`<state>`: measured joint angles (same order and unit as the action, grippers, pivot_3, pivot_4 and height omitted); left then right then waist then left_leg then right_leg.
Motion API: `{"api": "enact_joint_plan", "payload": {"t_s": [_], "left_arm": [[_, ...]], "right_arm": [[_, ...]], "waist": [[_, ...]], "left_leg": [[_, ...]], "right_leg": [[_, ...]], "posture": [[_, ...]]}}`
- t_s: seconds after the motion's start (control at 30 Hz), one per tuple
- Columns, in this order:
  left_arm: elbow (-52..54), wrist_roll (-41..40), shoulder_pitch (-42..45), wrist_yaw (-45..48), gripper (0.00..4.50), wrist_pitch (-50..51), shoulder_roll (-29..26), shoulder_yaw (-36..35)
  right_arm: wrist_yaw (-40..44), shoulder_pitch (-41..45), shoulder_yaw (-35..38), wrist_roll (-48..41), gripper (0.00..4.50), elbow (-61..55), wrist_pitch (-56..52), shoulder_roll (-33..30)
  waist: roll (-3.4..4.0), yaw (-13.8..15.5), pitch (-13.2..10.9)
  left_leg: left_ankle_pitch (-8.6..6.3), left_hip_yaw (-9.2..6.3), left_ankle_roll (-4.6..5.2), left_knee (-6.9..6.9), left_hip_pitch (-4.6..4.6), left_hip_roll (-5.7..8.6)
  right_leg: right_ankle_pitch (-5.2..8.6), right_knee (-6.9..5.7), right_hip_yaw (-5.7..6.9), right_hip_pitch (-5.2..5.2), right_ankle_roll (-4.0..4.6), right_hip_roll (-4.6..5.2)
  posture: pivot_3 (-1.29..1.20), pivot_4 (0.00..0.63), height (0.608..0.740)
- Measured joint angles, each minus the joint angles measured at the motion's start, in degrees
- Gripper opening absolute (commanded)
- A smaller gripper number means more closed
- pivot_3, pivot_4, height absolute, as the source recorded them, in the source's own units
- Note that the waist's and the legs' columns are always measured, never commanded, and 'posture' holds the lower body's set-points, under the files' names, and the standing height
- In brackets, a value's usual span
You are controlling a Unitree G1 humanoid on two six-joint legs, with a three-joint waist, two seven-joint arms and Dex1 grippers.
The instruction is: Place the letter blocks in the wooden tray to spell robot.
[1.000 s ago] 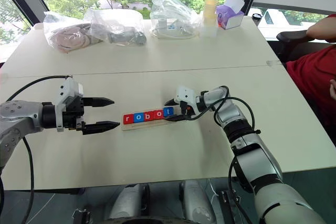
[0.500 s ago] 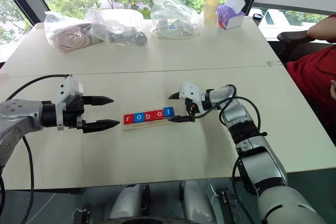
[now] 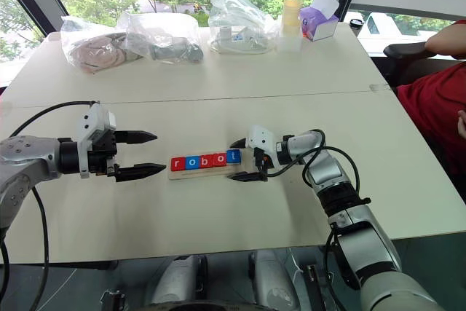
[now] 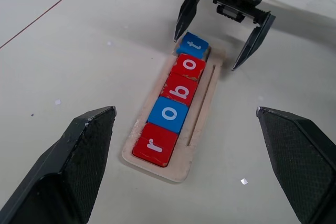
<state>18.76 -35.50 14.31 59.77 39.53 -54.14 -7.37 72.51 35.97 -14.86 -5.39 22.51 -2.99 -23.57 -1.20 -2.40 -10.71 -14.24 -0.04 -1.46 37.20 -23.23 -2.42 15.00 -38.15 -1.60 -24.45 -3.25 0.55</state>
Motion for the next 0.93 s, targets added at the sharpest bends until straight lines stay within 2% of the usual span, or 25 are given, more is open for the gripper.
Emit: {"api": "enact_joint_plan", "payload": {"t_s": [0.63,0.8,0.93], "left_arm": [[-0.3,1.2,-0.1,-0.3,4.5,-0.3,0.5,1.0],[1.4,-0.3,-5.0,-0.9,4.5,1.1,-0.4,-3.4],[3.1,0.2,-15.3,-1.6,4.5,1.5,-2.2,-11.0]], "right_arm": [[-3.9,-2.1,1.1,-1.2,4.44,-4.2,-2.7,-0.1],[-7.2,-6.9,6.5,-5.7,4.44,-17.6,-11.2,-4.5],[-11.0,-20.1,12.9,-13.1,4.44,-36.6,-27.6,-11.4]], "waist": [[0.0,0.0,0.0],[-0.01,0.2,0.0],[0.0,0.4,0.0]], "left_leg": [[0.0,0.01,0.0,0.0,-0.01,0.0],[0.0,-0.03,0.0,-0.05,-0.02,-0.02],[-0.01,-0.08,0.0,-0.14,-0.02,-0.16]], "right_leg": [[0.0,0.0,0.0,0.0,0.0,0.0],[0.0,0.02,0.01,0.0,0.0,0.04],[0.03,0.05,0.02,-0.01,0.03,0.1]], "posture": [[0.0,0.15,0.74],[0.0,0.15,0.74],[0.0,0.15,0.74]]}}
